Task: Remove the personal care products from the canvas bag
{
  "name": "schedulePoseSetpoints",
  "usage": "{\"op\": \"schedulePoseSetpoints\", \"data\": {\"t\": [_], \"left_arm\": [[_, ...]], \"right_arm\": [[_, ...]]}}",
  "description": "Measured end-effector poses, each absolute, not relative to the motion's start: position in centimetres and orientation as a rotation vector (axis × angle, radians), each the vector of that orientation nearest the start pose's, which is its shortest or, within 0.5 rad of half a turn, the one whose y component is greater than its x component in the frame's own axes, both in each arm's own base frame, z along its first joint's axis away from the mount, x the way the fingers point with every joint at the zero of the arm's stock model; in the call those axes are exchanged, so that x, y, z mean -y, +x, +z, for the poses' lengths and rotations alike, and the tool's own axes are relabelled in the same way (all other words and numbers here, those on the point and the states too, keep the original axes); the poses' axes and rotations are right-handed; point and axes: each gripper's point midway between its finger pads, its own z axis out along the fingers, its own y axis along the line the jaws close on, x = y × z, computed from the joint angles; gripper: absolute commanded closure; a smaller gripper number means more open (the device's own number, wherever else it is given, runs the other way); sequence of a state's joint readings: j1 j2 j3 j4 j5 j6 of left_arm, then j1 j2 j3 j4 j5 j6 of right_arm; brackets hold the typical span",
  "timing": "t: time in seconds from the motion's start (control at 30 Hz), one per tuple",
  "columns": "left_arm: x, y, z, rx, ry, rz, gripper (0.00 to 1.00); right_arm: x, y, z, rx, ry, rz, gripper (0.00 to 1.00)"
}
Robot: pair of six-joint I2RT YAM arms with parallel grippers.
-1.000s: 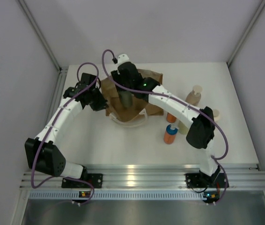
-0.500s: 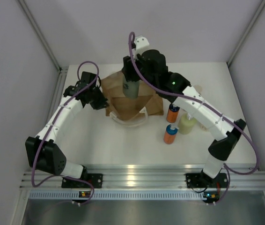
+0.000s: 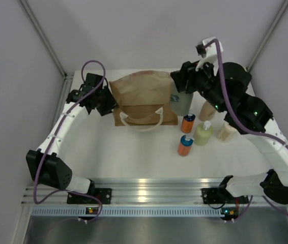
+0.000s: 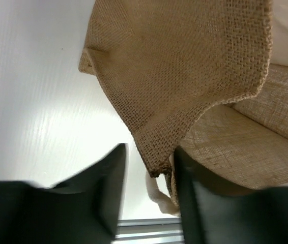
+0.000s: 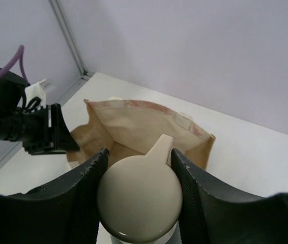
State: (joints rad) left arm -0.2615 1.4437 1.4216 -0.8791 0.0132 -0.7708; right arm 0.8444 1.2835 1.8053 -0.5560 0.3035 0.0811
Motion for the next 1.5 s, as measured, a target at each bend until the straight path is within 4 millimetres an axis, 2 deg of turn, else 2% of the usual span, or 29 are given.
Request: {"op": "schedulePoseSetpoints", "data": {"t": [0.17,0.4,0.43,0.5,0.77,0.9,1.03,1.17,1.23,1.37,1.5], "left_arm": [[12.2,34.8,22.7,-2.421,-0.614,-0.435,0.16],[11.7,35.9,25.6,-2.344,-0.573,-0.421,0.09],[11.5,36.1,26.2,-2.327,-0.565,-0.411,0.01],[11.1,36.3,26.9,-2.304,-0.552,-0.389,0.01],[8.3,36.3,31.8,-2.147,-0.510,-0.257,0.02],[6.8,35.6,33.9,-2.076,-0.507,-0.200,0.01],[6.2,35.4,34.5,-2.055,-0.503,-0.170,0.01],[6.1,35.1,35.4,-2.056,-0.501,-0.166,0.02],[6.1,35.2,37.0,-2.022,-0.499,-0.182,0.02],[6.1,35.2,39.7,-1.958,-0.493,-0.211,0.02],[6.2,35.3,39.8,-1.960,-0.486,-0.211,0.02]], "right_arm": [[-19.1,26.0,49.9,-1.576,-0.297,0.388,1.00],[-13.6,23.9,48.1,-1.627,-0.204,0.266,1.00],[-12.9,23.7,47.7,-1.637,-0.191,0.249,1.00],[-11.9,23.2,46.7,-1.659,-0.167,0.224,1.00],[-7.4,20.6,39.7,-1.759,-0.068,0.151,1.00],[-5.9,19.3,36.6,-1.789,-0.036,0.147,1.00],[-5.1,18.6,33.4,-1.822,-0.013,0.138,1.00],[-5.3,18.8,29.6,-1.883,0.013,0.112,1.00],[-5.5,18.8,27.0,-1.924,0.021,0.096,1.00],[-5.4,18.5,23.3,-1.971,0.055,0.082,1.00],[-5.0,18.4,20.9,-1.983,0.104,0.079,1.00]]}}
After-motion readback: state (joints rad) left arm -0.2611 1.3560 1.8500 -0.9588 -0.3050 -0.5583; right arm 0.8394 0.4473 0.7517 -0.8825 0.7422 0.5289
